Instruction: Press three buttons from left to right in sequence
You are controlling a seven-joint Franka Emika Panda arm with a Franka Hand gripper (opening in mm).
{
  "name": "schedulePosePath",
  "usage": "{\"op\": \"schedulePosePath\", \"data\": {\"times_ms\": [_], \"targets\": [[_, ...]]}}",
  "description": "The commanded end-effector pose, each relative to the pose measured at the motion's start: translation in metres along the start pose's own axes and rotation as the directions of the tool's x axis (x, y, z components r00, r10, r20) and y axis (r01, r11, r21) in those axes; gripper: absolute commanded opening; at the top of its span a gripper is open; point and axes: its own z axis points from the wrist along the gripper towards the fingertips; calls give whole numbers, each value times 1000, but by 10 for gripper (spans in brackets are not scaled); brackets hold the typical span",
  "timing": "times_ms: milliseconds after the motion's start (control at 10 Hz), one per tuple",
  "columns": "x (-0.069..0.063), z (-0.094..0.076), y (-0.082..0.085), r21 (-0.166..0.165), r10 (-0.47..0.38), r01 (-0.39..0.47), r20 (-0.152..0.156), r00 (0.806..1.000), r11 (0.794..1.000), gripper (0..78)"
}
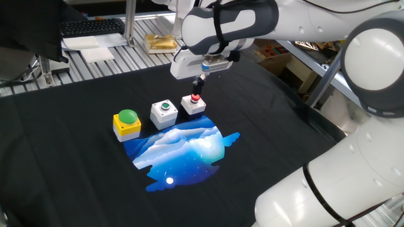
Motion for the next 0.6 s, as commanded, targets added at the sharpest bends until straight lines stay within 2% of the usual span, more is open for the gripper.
{"op": "schedulePosePath", "data": {"times_ms": [100, 500, 600], "targets": [[0, -1, 0, 6, -1, 1, 10, 1000, 1000, 11], [0, -1, 0, 6, 10, -10, 11, 1000, 1000, 11], [0, -1, 0, 5, 29, -29, 24, 999, 1000, 11]]}}
